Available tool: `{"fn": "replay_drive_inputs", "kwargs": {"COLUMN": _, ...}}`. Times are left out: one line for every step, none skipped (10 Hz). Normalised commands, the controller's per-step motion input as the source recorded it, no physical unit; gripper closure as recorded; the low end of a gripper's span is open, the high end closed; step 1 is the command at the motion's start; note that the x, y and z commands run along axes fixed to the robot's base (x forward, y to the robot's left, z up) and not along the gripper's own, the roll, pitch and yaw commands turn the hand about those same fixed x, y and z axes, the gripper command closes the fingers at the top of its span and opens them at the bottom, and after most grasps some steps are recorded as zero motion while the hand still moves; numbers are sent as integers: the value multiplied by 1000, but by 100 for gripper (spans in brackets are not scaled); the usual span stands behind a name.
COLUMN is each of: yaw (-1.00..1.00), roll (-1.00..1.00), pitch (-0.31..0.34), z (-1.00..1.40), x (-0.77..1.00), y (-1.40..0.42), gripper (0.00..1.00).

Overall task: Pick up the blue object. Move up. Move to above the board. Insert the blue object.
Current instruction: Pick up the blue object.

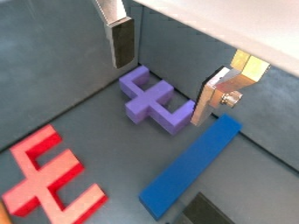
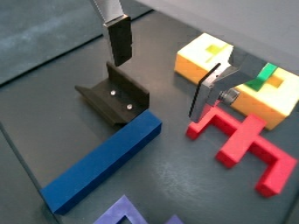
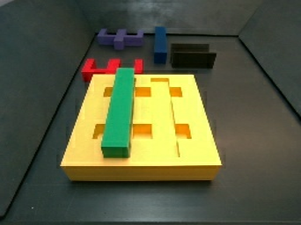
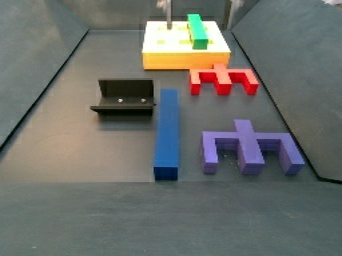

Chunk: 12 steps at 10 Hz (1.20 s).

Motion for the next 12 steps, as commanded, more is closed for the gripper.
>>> {"fn": "replay_drive_inputs", "kwargs": {"yaw": 0, "roll": 0, "pitch": 0, "z": -26, "x": 0, "y": 0, "gripper": 0}}
{"fn": "replay_drive_inputs", "kwargs": {"yaw": -14, "roll": -10, "pitch": 0, "z": -60, "x": 0, "y": 0, "gripper": 0}}
{"fn": "replay_drive_inputs", "kwargs": {"yaw": -26, "roll": 0, "pitch": 0, "z": -134, "x": 0, "y": 43, "gripper": 0}}
{"fn": "replay_drive_inputs", "kwargs": {"yaw": -20, "roll": 0, "pitch": 0, "z": -163, "x": 17, "y": 89, "gripper": 0}}
{"fn": "replay_drive_inputs", "kwargs": {"yaw": -40, "roll": 29, "pitch": 111, "z": -231, "x": 366, "y": 249, "gripper": 0}}
{"fn": "replay_drive_inputs", "kwargs": {"yaw": -51, "roll": 0, "pitch": 154, "z": -443, "x": 637, "y": 414, "gripper": 0}}
{"fn": "replay_drive_inputs", "kwargs": {"yaw": -154, "roll": 171, "pitch": 160, "z": -731, "x": 760, "y": 334, "gripper": 0}}
{"fn": "replay_drive_inputs", "kwargs": {"yaw": -177, "roll": 180, "pitch": 149, "z": -717, "x": 900, "y": 260, "gripper": 0}}
{"fn": "replay_drive_inputs", "kwargs": {"yaw": -154, "roll": 199, "pitch": 121, "z": -720, "x": 880, "y": 177, "gripper": 0}}
{"fn": "replay_drive_inputs", "kwargs": {"yaw": -140, "roll": 209, "pitch": 49, "z": -840, "x": 557, "y": 86, "gripper": 0}}
{"fn": "replay_drive_inputs", "kwargs": {"yaw": -63, "roll": 176, "pitch": 0, "z": -903, "x": 397, "y": 0, "gripper": 0}}
{"fn": "replay_drive_inputs", "kwargs": {"yaw": -120, "roll": 199, "pitch": 0, "z": -894, "x": 366, "y": 37, "gripper": 0}}
